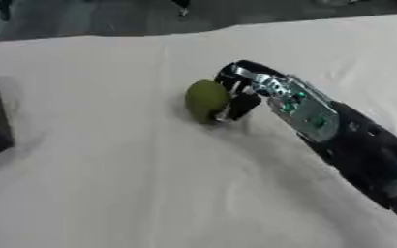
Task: Pick up the objects with one hand, pass them to the other hand, and then place them into the box on the other side of the table.
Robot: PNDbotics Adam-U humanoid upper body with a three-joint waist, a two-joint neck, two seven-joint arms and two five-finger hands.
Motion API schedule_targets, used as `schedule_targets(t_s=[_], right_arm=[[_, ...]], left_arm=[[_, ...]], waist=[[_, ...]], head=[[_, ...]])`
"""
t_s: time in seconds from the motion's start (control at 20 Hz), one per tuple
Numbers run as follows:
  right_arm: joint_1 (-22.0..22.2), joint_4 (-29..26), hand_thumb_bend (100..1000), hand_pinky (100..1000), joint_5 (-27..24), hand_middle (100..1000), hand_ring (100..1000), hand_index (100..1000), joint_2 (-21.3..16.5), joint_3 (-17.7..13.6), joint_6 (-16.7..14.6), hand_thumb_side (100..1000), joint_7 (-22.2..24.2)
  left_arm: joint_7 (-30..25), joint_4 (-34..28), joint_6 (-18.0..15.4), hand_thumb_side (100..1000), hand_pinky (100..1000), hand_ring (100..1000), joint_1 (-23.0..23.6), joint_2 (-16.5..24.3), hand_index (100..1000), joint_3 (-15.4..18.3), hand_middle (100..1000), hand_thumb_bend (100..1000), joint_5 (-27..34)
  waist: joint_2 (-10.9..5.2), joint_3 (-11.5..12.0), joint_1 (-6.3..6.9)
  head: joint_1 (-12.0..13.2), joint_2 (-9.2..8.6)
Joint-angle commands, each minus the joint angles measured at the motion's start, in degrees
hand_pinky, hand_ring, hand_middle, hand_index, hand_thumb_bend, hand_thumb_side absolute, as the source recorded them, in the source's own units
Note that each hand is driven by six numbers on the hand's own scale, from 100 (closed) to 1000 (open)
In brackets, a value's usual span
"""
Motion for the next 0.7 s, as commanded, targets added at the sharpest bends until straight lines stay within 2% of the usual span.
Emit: schedule_targets(t_s=[0.05,0.3,0.55,0.7], right_arm=[[-0.57,-0.01,316,718,-2.32,456,706,503,-0.55,-0.41,-0.26,100,-1.68],[-0.19,-1.56,321,711,-5.73,451,702,495,-0.65,-0.53,0.30,100,-2.78],[0.36,-5.07,313,704,-7.70,441,698,486,-1.10,-1.41,1.13,100,-3.63],[0.96,-8.10,317,703,-8.83,440,699,494,-1.46,-2.20,1.77,100,-4.76]], left_arm=[[0.32,-0.96,-0.09,390,810,718,-1.18,1.08,761,0.55,756,730,0.18],[0.47,-0.63,-0.17,430,806,717,-0.92,1.36,764,0.48,754,711,0.03],[0.56,-0.25,-0.37,534,797,718,-0.66,1.68,778,0.34,770,701,-0.17],[0.42,-0.14,-0.52,513,795,719,-0.61,1.91,788,0.15,778,742,-0.56]], waist=[[-0.06,0.06,0.73],[-0.59,-0.33,0.73],[-1.83,-1.13,0.70],[-2.79,-1.83,0.69]], head=[[-0.19,-0.36],[-0.01,0.16],[0.55,0.99],[1.02,1.58]])
